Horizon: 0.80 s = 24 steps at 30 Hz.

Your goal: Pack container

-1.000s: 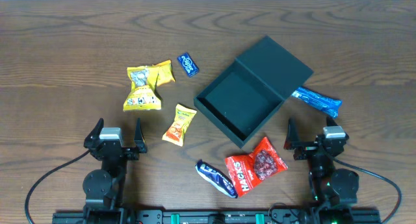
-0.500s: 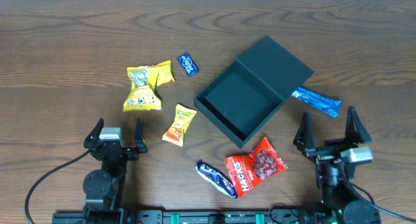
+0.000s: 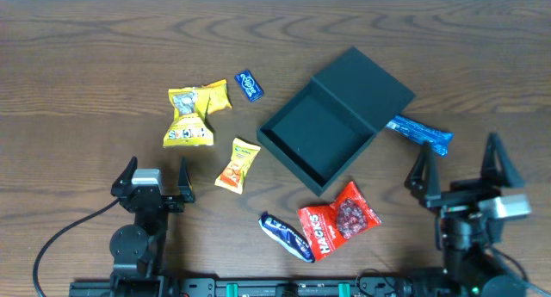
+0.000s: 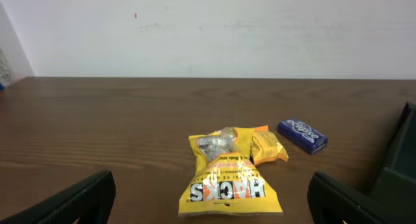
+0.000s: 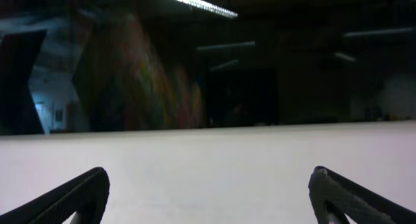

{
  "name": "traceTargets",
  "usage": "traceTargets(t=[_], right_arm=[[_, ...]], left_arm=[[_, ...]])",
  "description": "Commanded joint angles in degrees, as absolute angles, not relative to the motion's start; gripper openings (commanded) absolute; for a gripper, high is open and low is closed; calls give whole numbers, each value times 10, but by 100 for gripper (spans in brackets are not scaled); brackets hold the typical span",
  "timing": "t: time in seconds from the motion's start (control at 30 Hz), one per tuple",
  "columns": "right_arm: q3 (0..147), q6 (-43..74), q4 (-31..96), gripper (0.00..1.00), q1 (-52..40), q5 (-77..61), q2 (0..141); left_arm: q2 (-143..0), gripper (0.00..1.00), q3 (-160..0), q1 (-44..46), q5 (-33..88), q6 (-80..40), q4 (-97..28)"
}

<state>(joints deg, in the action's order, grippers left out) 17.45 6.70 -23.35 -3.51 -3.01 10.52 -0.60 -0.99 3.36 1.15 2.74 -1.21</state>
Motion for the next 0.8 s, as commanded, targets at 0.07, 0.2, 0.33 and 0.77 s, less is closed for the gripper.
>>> traceTargets(t=[0.07,0.2,0.33,0.77], right_arm=[[293,54,-224,99,-37,-58,236],[397,55,-200,99,-37,-102,356],[483,55,-126,99,-38,-126,439],[624,17,253,99,-38,-105,559]], left_arm=[[-3,95,-3,30,7,22,-44],[-3,95,-3,30,7,22,-44],[-3,95,-3,30,7,22,-44],[-3,95,-3,30,7,22,-44]])
